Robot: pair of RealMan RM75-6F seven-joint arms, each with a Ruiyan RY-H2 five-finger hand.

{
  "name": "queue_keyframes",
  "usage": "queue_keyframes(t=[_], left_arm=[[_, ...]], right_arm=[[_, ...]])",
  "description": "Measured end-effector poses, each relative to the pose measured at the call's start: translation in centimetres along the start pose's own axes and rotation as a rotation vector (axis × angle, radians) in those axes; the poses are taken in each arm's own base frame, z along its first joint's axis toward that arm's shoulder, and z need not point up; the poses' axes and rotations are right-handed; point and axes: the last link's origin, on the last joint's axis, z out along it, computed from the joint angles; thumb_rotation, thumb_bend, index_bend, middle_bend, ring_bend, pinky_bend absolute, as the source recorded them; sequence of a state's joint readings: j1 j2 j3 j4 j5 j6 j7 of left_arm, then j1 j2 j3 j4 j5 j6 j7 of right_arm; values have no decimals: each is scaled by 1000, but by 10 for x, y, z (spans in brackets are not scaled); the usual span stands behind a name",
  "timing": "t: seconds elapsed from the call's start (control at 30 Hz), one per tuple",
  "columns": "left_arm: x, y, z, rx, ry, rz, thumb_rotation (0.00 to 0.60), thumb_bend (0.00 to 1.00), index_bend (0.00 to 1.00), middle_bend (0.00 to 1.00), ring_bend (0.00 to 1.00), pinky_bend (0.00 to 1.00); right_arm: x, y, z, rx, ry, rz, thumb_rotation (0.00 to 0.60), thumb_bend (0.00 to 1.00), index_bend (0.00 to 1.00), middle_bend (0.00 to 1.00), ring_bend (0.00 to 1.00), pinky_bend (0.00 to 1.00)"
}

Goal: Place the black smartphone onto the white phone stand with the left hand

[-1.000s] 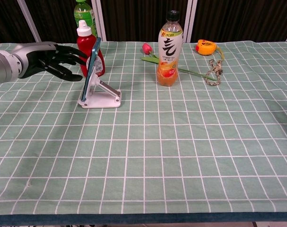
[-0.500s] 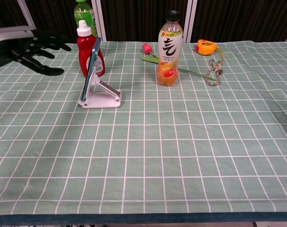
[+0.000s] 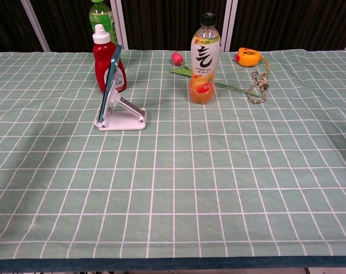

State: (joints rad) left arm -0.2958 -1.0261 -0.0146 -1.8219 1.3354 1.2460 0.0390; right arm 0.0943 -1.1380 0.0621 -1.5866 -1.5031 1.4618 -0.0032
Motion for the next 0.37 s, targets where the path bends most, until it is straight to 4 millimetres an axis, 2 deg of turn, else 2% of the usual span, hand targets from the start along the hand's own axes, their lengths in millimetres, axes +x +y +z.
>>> queue_keyframes(t=[0.2,0.37], left_arm=[[2,-33,-39,84,88,118,600,149,0,0,0,0],[-2,-52,-55,113,119,205,600,149,0,0,0,0]], right_arm=[[0,0,0,1,0,-1,600,325,106,21,0,186],[0,0,0,2,1,-2,600,325,106,21,0,186]])
